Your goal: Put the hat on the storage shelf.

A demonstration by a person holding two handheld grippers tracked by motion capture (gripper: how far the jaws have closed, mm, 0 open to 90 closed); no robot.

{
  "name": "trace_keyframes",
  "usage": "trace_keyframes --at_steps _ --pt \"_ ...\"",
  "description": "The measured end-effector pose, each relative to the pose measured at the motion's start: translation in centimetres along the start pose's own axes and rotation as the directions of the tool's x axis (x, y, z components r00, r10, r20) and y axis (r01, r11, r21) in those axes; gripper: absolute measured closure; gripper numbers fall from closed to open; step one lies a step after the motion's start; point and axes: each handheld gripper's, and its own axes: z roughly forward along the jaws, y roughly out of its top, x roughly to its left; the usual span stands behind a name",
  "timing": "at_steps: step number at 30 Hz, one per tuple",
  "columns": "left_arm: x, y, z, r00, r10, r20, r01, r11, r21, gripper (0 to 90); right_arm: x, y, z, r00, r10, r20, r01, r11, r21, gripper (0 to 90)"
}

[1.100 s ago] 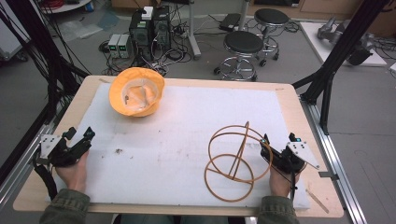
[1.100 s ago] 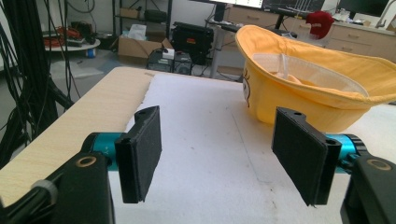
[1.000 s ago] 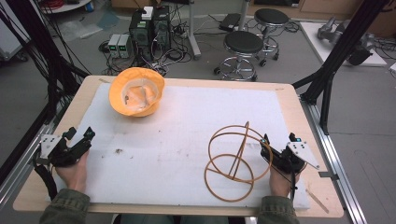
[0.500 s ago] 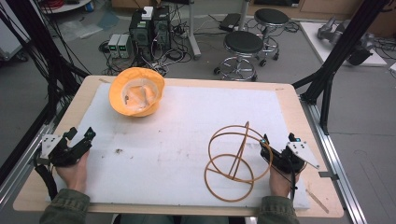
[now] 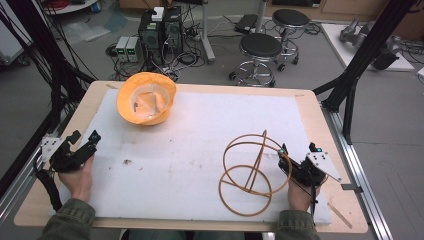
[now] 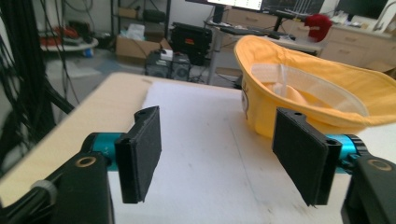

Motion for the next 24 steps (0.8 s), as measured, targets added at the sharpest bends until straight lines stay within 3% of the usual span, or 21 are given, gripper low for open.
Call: trace_keyframes --at_steps 1,4,5,7,9,10,14,20,24 --pt "-0.2 0.7 0.2 0.9995 0.031 -0.001 -0.031 0.9993 -0.020 33.4 -0.1 0.0 -0.1 0.9999 0.011 -0.009 -0.011 0.9999 -0.008 8.4" --pt "-0.6 1.6 0.8 0.9986 0.047 0.026 -0.046 0.9985 -0.028 34.5 -0.1 0.1 -0.2 0.9988 0.043 -0.022 -0.044 0.9988 -0.021 8.4" --pt "-0.6 1.6 0.8 0.9986 0.047 0.026 -0.046 0.9985 -0.028 34.4 -0.1 0.1 -0.2 0.9988 0.043 -0.022 -0.044 0.9988 -0.021 8.4" --pt "-0.8 2.7 1.5 0.9967 0.052 0.063 -0.051 0.9985 -0.021 33.1 -0.2 0.1 -0.2 0.9992 0.035 -0.021 -0.035 0.9992 -0.018 8.4" --pt "-0.9 3.2 1.9 0.9958 0.056 0.072 -0.056 0.9984 -0.012 32.0 -0.2 0.1 -0.1 0.9990 0.035 -0.027 -0.035 0.9992 -0.017 8.4" --pt "-0.8 3.9 2.4 0.9941 0.080 0.074 -0.080 0.9968 -0.004 31.9 -0.1 0.1 -0.1 0.9989 0.036 -0.031 -0.037 0.9991 -0.018 8.4" --pt "-0.9 5.4 3.6 0.9932 0.088 0.076 -0.089 0.9960 0.008 31.5 0.0 0.1 -0.1 0.9987 0.030 -0.042 -0.031 0.9993 -0.020 8.4" --pt "-1.3 6.0 5.2 0.9924 0.106 0.061 -0.107 0.9942 0.008 31.7 -0.1 0.1 -0.1 0.9985 0.032 -0.046 -0.033 0.9993 -0.017 8.4" --pt "-1.1 6.4 7.0 0.9921 0.094 0.083 -0.097 0.9944 0.041 35.9 -0.2 0.1 0.0 0.9985 0.032 -0.045 -0.032 0.9993 -0.017 8.4"
